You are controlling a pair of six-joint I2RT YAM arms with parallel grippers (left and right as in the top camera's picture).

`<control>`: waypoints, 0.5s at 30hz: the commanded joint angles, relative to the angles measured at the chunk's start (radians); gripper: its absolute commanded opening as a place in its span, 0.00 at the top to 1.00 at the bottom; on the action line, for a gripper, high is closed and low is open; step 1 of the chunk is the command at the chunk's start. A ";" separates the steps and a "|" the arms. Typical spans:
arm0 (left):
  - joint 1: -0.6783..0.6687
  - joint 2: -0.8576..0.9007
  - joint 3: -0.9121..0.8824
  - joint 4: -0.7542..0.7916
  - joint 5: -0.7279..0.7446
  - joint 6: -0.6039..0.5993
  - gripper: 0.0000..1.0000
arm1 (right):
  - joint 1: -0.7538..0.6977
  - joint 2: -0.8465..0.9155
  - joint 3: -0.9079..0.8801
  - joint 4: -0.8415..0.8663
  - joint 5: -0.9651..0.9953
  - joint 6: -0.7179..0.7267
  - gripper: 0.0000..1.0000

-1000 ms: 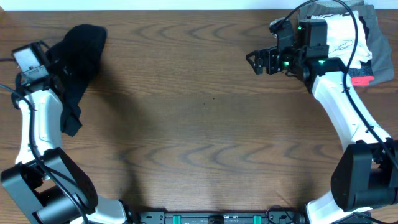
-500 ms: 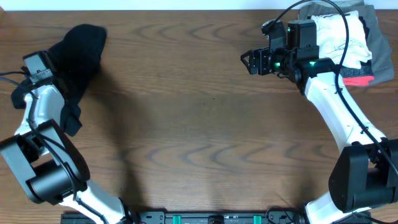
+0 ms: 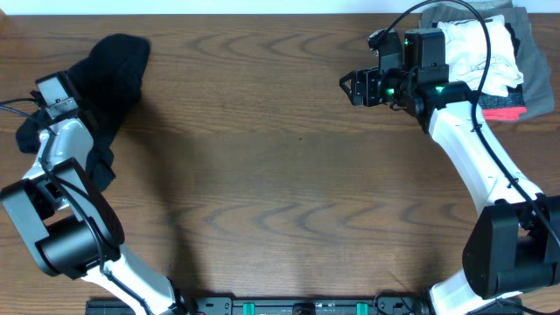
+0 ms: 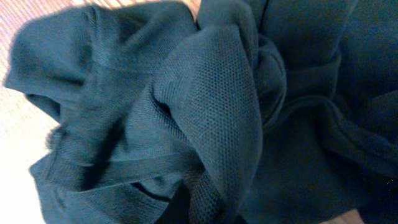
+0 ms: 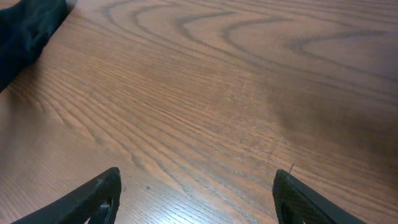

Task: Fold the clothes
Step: 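Move the left gripper to the black t-shirt and grasp it, then lift the black t-shirt with the left gripper, letting it hang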

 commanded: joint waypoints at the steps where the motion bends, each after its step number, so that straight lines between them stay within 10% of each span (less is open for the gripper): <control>1: -0.009 -0.126 0.021 0.005 -0.019 -0.007 0.94 | 0.007 0.003 0.019 0.001 0.014 0.013 0.25; 15: -0.201 -0.693 0.027 0.145 0.169 -0.013 0.94 | 0.004 -0.004 0.021 0.035 0.019 0.032 0.26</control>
